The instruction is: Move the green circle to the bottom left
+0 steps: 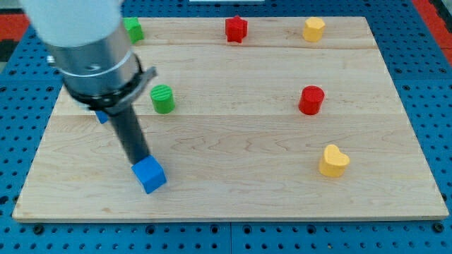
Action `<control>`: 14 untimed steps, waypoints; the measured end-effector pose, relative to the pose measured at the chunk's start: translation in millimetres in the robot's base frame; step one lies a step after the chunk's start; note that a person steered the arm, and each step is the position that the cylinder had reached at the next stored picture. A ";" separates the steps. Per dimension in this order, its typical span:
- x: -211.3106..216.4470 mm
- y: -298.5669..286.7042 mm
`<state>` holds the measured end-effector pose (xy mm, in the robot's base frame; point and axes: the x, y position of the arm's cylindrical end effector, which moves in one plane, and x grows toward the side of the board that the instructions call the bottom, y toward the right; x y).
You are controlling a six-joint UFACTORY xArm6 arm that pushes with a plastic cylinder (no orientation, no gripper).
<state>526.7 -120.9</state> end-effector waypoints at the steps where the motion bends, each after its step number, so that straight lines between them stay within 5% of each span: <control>1: -12.4 6.6; 3: -88.6 54.2; 7: -162.4 -3.0; 9: -106.9 -3.5; 11: -132.4 -24.4; 14: 0.0 -56.5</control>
<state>526.7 -177.3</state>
